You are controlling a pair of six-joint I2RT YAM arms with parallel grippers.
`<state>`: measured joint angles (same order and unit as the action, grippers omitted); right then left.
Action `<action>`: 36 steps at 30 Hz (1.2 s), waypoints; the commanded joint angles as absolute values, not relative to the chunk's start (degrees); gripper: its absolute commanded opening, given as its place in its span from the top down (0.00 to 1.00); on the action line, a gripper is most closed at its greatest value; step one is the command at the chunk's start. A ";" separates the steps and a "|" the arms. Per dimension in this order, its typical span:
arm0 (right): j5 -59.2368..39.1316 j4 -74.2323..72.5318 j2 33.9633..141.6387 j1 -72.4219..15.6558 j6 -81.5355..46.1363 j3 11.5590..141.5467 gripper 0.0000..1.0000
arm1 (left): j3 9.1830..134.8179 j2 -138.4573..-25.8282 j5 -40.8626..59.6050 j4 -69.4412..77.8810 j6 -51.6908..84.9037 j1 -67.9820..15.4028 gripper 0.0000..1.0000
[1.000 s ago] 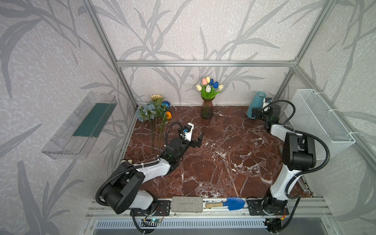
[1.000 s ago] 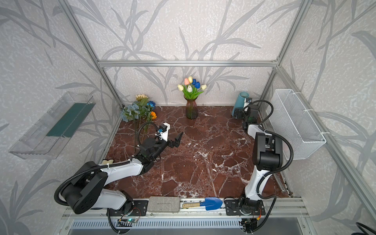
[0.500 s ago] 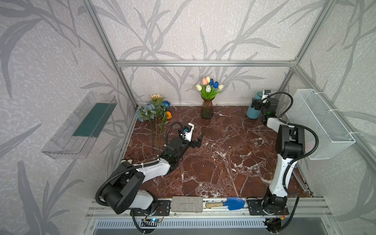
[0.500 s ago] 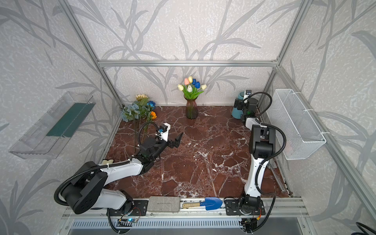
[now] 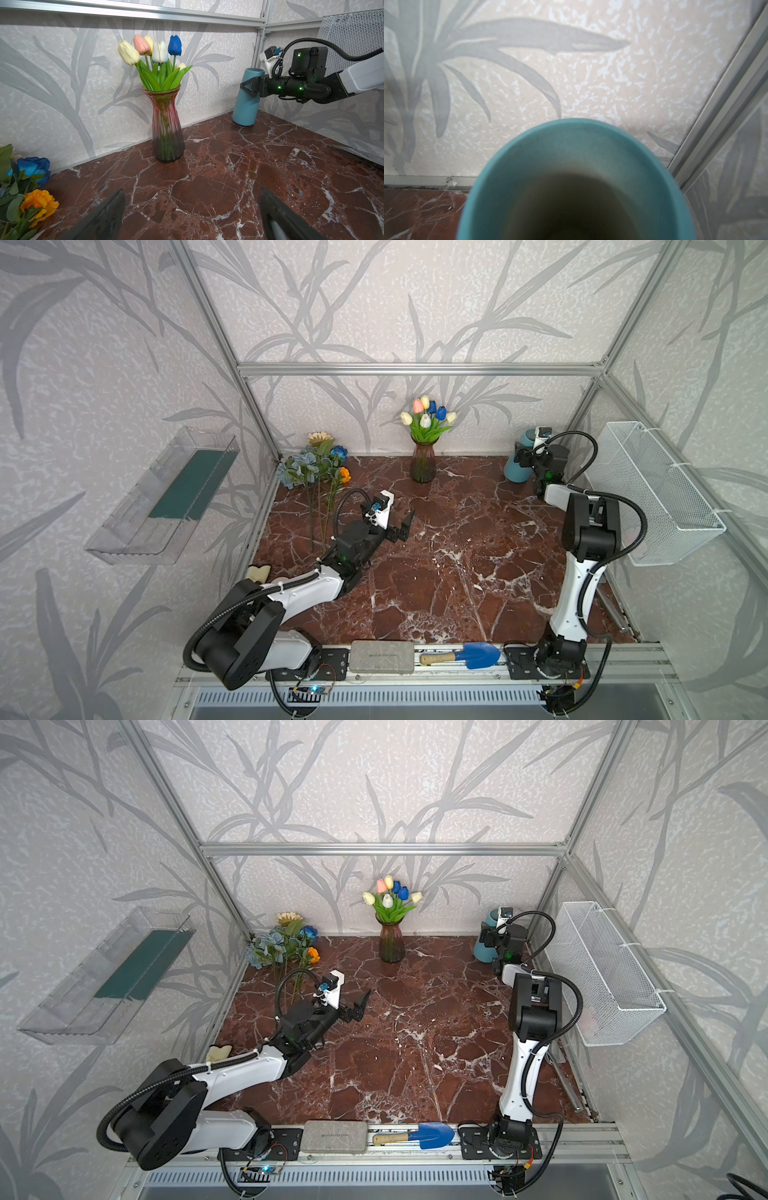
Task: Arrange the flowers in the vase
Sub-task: 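Carry the teal vase to mid-table while the left gripper moves to the flowers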
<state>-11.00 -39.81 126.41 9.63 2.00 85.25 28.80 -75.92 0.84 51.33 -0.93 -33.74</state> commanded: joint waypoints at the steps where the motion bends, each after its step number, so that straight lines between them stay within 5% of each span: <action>1: -14.58 -44.77 120.77 9.66 0.62 81.20 0.57 | 26.45 -73.55 -0.25 51.53 -1.12 -33.57 0.00; 9: -18.70 -47.21 105.55 4.60 0.70 65.41 0.78 | 21.47 -70.26 1.74 53.41 0.07 -33.60 0.00; 21: -20.77 -43.07 84.02 -10.79 6.74 45.99 0.80 | 19.23 -66.95 6.61 50.11 -0.60 -33.64 0.00; 36: -24.54 -43.07 71.59 -26.46 3.71 33.18 0.80 | 19.41 -71.86 8.44 56.89 0.39 -33.73 0.01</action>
